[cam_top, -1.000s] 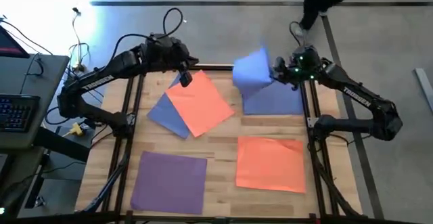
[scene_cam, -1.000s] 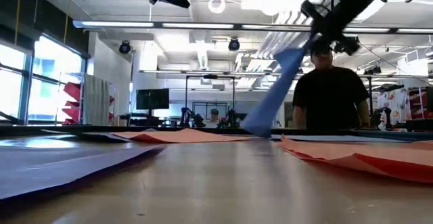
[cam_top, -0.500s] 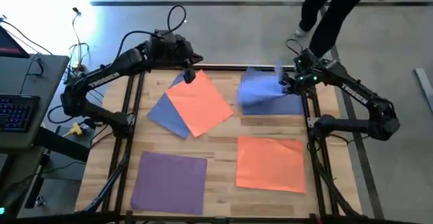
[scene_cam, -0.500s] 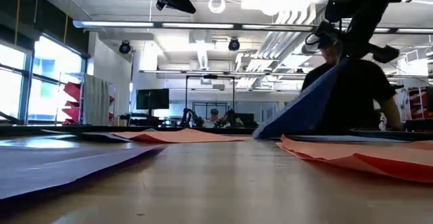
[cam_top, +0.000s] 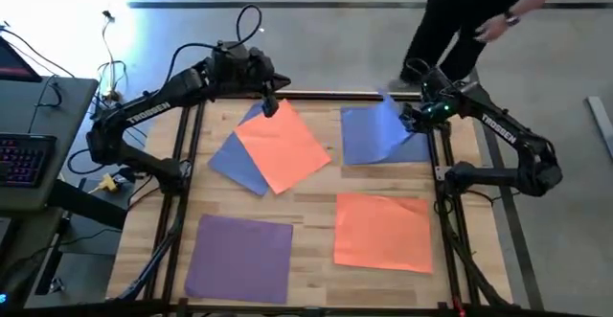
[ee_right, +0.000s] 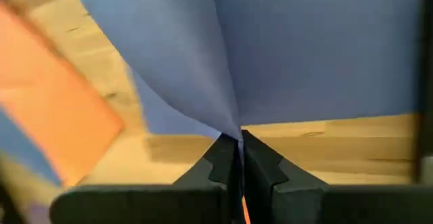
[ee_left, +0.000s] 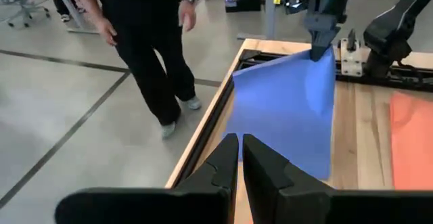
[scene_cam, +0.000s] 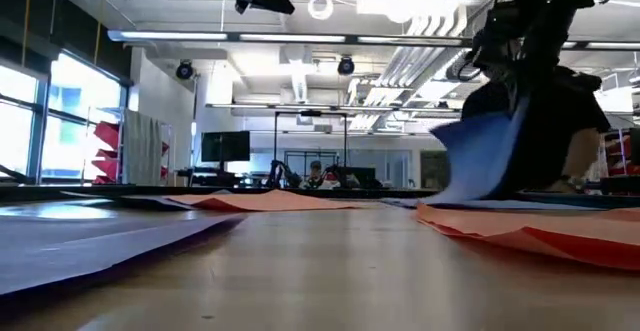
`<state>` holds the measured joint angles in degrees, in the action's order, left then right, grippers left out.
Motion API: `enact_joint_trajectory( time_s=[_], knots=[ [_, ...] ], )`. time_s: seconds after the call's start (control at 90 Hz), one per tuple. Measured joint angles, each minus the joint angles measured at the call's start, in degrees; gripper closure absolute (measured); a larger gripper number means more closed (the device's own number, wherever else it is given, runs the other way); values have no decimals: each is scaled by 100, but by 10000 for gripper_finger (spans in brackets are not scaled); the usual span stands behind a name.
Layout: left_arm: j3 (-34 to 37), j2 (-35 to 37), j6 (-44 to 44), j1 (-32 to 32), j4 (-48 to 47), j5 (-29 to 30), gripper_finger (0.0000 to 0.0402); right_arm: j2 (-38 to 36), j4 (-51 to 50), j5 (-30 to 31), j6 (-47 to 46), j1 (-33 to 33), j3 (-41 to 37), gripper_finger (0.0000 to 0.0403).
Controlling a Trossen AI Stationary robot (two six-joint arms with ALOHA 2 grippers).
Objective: Organize paper
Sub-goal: Stack the blue colored paper on top of the blue colored paper
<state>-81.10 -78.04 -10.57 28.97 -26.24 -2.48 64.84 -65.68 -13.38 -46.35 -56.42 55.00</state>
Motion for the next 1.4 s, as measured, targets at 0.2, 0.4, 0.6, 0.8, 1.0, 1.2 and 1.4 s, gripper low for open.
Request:
enact_joint_trajectory(
  time_s=[0.2,0.4,0.6,0.8,1.0,1.2,1.4],
  knots=[
    [0,0,-2,0,-6,3,402,374,-52,436,9,4,0,403],
    [0,0,-4,0,-46,9,402,761,-54,592,160,4,0,403],
    [0,0,-9,0,-66,9,402,953,-125,721,143,4,0,384],
    [0,0,-9,0,-67,9,402,985,-454,894,257,4,0,326],
    [0,-88,13,5,-64,-237,402,985,-622,891,446,4,0,271],
    [4,-608,89,11,-101,-636,402,985,-735,883,626,17,0,241],
    [4,-1288,-185,13,-86,-662,402,985,-795,1390,653,20,0,238]
  ],
)
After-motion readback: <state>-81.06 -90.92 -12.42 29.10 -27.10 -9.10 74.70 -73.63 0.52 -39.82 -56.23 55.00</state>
